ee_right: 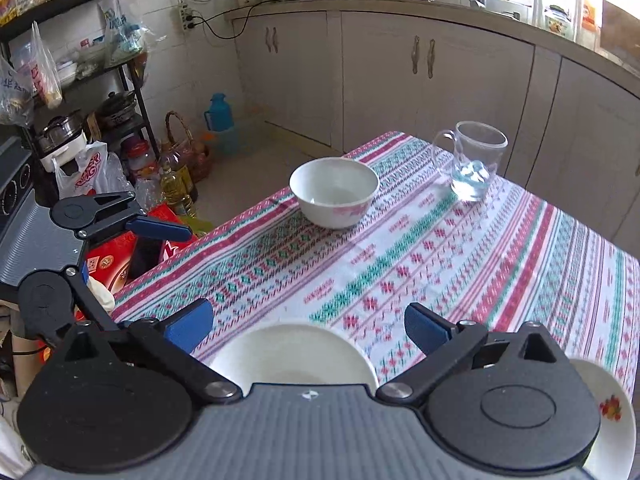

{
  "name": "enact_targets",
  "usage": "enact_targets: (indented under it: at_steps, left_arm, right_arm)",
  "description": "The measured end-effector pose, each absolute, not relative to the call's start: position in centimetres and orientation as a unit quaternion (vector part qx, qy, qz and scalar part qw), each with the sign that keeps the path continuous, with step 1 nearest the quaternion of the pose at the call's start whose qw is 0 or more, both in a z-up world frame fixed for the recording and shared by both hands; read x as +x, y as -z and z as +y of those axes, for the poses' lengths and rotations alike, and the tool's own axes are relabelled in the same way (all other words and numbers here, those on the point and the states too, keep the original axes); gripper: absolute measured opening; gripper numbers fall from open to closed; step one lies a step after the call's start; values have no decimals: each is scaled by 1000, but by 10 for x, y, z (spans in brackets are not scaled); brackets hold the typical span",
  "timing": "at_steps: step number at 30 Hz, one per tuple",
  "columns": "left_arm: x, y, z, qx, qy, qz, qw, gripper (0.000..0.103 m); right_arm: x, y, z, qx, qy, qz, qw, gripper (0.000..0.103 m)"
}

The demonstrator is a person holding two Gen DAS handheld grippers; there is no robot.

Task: Organize plates and bowls
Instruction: 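Move the right tool to the pink-patterned bowl and close on its rim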

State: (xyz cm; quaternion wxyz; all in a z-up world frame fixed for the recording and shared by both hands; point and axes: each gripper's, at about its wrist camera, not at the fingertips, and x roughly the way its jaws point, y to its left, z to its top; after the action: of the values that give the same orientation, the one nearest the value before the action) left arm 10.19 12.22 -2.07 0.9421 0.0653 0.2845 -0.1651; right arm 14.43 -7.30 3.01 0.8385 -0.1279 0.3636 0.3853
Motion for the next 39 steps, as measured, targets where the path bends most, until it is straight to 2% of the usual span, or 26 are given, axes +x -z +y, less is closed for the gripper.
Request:
enact_targets:
  at_steps: [15, 31, 39]
  left_arm:
    - [160, 38, 170, 34, 108, 270, 956, 98]
    - [224, 60, 173, 44, 109, 261, 958, 98]
    - [243, 72, 166, 47, 123, 264, 956, 97]
  right_arm:
    - [206, -34, -4, -174, -391, 372, 824, 103]
    - [290, -17, 39, -181, -395, 399, 807, 102]
    - [325, 7, 53, -178, -391, 429, 794, 97]
